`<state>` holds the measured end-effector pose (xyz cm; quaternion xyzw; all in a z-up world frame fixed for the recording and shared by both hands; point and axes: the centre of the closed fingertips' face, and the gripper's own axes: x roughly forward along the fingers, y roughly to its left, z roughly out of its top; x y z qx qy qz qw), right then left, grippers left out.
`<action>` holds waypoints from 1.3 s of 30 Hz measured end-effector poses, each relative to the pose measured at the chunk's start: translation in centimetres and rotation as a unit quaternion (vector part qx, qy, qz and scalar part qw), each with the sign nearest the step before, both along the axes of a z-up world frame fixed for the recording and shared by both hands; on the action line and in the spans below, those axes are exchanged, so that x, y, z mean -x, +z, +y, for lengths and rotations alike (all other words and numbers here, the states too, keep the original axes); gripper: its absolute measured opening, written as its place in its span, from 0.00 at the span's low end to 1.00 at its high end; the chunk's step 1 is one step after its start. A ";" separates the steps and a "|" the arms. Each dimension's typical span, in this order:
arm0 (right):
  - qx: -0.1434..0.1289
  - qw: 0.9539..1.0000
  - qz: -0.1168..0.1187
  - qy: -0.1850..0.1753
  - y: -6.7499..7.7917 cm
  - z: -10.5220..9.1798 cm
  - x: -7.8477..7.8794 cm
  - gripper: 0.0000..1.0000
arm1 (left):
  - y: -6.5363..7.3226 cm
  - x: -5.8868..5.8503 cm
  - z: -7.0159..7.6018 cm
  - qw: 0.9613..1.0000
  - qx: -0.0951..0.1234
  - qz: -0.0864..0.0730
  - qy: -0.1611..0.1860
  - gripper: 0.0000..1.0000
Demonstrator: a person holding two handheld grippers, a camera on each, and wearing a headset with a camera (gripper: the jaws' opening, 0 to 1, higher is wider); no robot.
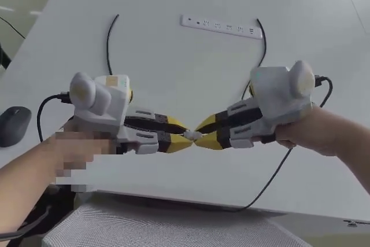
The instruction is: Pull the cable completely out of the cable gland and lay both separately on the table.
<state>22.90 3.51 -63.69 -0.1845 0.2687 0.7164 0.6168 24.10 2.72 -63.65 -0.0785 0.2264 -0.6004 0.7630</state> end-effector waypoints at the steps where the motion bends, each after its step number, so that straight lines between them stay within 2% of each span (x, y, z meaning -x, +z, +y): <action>1: 0.003 1.000 -0.015 0.007 -0.1 0.0 0.1 0.07 | -0.1 0.1 0.0 1.000 0.001 0.006 0.000 0.15; 3: 0.014 0.999 -0.048 0.019 -0.4 -0.1 0.0 0.07 | -0.2 0.2 -0.1 1.000 0.002 0.017 -0.001 0.15; 4: 0.014 0.998 -0.054 0.021 -0.4 -0.1 0.0 0.07 | -0.3 0.2 -0.1 1.000 0.002 0.019 0.000 0.15; 5: 0.016 0.997 -0.073 0.025 -0.4 -0.1 0.0 0.07 | -0.3 0.3 0.0 1.000 0.003 0.020 -0.001 0.15; 7: 0.020 0.996 -0.086 0.023 -0.5 -0.1 0.1 0.07 | -0.3 0.3 0.0 1.000 0.005 0.026 -0.001 0.15; 11: 0.022 0.991 -0.132 0.024 -0.5 0.1 -0.1 0.07 | -0.1 0.3 0.2 0.999 0.010 0.039 0.004 0.15; 13: 0.021 0.991 -0.134 0.020 -0.5 0.1 -0.1 0.07 | -0.2 0.3 0.2 0.999 0.011 0.046 0.006 0.15; 16: 0.020 0.991 -0.135 0.012 -0.7 0.1 -0.2 0.07 | -0.2 0.4 0.2 0.999 0.008 0.042 0.005 0.15; 17: 0.019 0.991 -0.129 0.007 -0.7 0.1 -0.2 0.08 | -0.3 0.4 0.2 0.999 0.007 0.043 0.003 0.15; 18: 0.018 0.993 -0.114 -0.006 -0.7 0.0 -0.3 0.08 | -0.3 0.4 0.1 0.999 0.007 0.043 0.004 0.15; 21: 0.003 0.995 -0.095 -0.013 -0.2 0.1 -0.2 0.08 | -0.1 0.5 0.1 0.999 0.012 0.041 0.001 0.15; 23: -0.009 0.998 -0.057 -0.036 0.2 0.2 -0.3 0.10 | -0.1 0.4 0.1 0.999 0.011 0.038 0.001 0.15; 24: -0.008 0.998 -0.049 -0.046 0.2 0.1 -0.5 0.14 | -0.1 0.4 0.0 0.999 0.010 0.037 0.001 0.15; 25: -0.005 0.998 -0.051 -0.047 0.2 -0.2 -0.8 0.18 | -0.2 0.4 -0.1 0.999 0.010 0.038 0.001 0.15; 26: -0.004 0.998 -0.045 -0.047 0.1 -0.5 -0.9 0.18 | -0.2 0.4 -0.1 0.999 0.010 0.036 0.001 0.15; 27: -0.005 0.998 -0.025 -0.055 0.2 -0.7 -0.7 0.16 | -0.1 0.4 -0.1 0.999 0.011 0.036 0.000 0.15; 28: -0.014 0.997 0.016 -0.069 0.4 -0.9 -0.7 0.17 | -0.1 0.5 -0.2 0.999 0.012 0.035 -0.001 0.15; 29: -0.020 0.995 0.053 -0.083 0.8 -0.9 -0.5 0.19 | -0.1 0.5 -0.3 0.999 0.012 0.034 -0.003 0.15; 30: -0.029 0.990 0.092 -0.105 1.1 -1.0 -1.1 0.21 | 0.0 0.6 -0.3 0.999 0.012 0.030 -0.005 0.15; 31: -0.037 0.987 0.104 -0.115 1.3 -1.0 -1.3 0.22 | 0.0 0.6 -0.4 1.000 0.012 0.027 -0.006 0.15; 32: -0.053 0.979 0.141 -0.136 1.5 -1.1 -2.1 0.24 | 0.1 0.7 -0.4 1.000 0.012 0.023 -0.008 0.15; 33: -0.059 0.967 0.189 -0.159 1.5 -1.4 -2.7 0.26 | 0.1 0.7 -0.5 1.000 0.011 0.021 -0.008 0.15; 35: -0.061 0.955 0.255 -0.138 1.7 -1.7 -2.0 0.26 | 0.2 0.6 -0.5 1.000 0.010 0.015 -0.007 0.15; 36: -0.062 0.954 0.262 -0.134 1.6 -1.8 -2.1 0.22 | 0.4 0.7 -0.6 1.000 0.011 0.011 -0.008 0.15; 37: -0.060 0.949 0.280 -0.131 1.6 -1.7 -1.9 0.19 | 0.4 0.7 -0.6 1.000 0.011 0.009 -0.008 0.15; 38: -0.056 0.945 0.295 -0.130 1.5 -1.7 -1.8 0.20 | 0.5 0.7 -0.7 1.000 0.011 0.007 -0.008 0.15; 39: -0.054 0.944 0.300 -0.127 1.3 -1.6 -1.7 0.21 | 0.5 0.7 -0.7 1.000 0.011 0.002 -0.010 0.15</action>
